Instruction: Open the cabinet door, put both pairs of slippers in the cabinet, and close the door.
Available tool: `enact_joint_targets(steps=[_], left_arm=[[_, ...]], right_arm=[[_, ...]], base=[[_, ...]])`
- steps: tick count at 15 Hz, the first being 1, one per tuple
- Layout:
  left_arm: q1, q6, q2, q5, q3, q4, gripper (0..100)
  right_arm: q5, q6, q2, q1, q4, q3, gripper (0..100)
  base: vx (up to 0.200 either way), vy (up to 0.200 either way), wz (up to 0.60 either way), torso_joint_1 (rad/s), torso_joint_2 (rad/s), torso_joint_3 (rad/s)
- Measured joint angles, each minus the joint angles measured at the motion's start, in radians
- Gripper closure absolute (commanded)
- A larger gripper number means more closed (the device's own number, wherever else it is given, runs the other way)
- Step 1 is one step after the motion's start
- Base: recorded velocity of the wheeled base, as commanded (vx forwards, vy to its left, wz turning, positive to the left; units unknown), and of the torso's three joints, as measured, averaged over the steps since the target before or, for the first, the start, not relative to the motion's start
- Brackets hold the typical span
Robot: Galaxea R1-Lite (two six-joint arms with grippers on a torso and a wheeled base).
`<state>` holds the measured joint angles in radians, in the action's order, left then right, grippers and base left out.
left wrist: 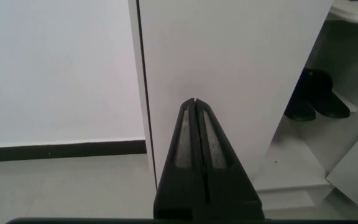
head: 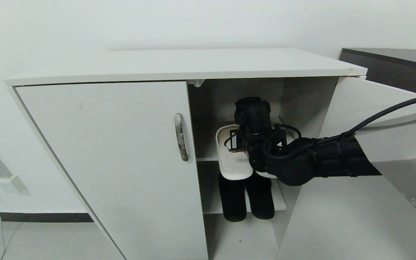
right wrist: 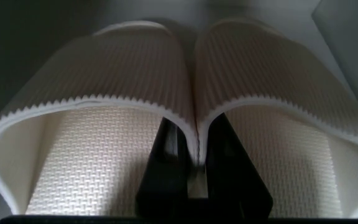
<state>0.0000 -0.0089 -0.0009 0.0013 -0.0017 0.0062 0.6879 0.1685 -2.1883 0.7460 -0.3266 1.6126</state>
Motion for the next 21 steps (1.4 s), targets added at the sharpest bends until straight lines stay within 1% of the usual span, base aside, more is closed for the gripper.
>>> enact_joint_targets(steps=[7, 9, 12, 13, 18, 21], left_arm=[[0.000, 0.000, 0.000, 0.001, 0.000, 0.000, 100], [0.000, 0.000, 0.000, 0.001, 0.000, 0.000, 100], [0.000, -0.001, 0.000, 0.001, 0.000, 0.000, 100], [0.000, -0.001, 0.000, 0.001, 0.000, 0.000, 100], [0.000, -0.001, 0.000, 0.001, 0.000, 0.000, 100], [0.000, -0.001, 0.000, 0.001, 0.000, 0.000, 100]], right_arm=[[0.006, -0.018, -0.064, -0.025, -0.010, 0.108, 100], [0.003, -0.020, -0.067, -0.030, -0.001, 0.121, 100], [0.001, -0.020, -0.067, -0.034, 0.049, 0.134, 100], [0.001, -0.019, -0.068, -0.035, 0.051, 0.141, 0], [0.001, -0.014, -0.066, -0.037, 0.052, 0.137, 0], [0.003, -0.011, -0.027, -0.024, 0.048, 0.074, 0]], base=[[0.000, 0.000, 0.00, 0.000, 0.00, 0.000], [0.000, 0.000, 0.00, 0.000, 0.00, 0.000], [0.000, 0.000, 0.00, 0.000, 0.00, 0.000], [0.000, 0.000, 0.00, 0.000, 0.00, 0.000], [0.000, 0.000, 0.00, 0.000, 0.00, 0.000], [0.000, 0.000, 0.00, 0.000, 0.00, 0.000]])
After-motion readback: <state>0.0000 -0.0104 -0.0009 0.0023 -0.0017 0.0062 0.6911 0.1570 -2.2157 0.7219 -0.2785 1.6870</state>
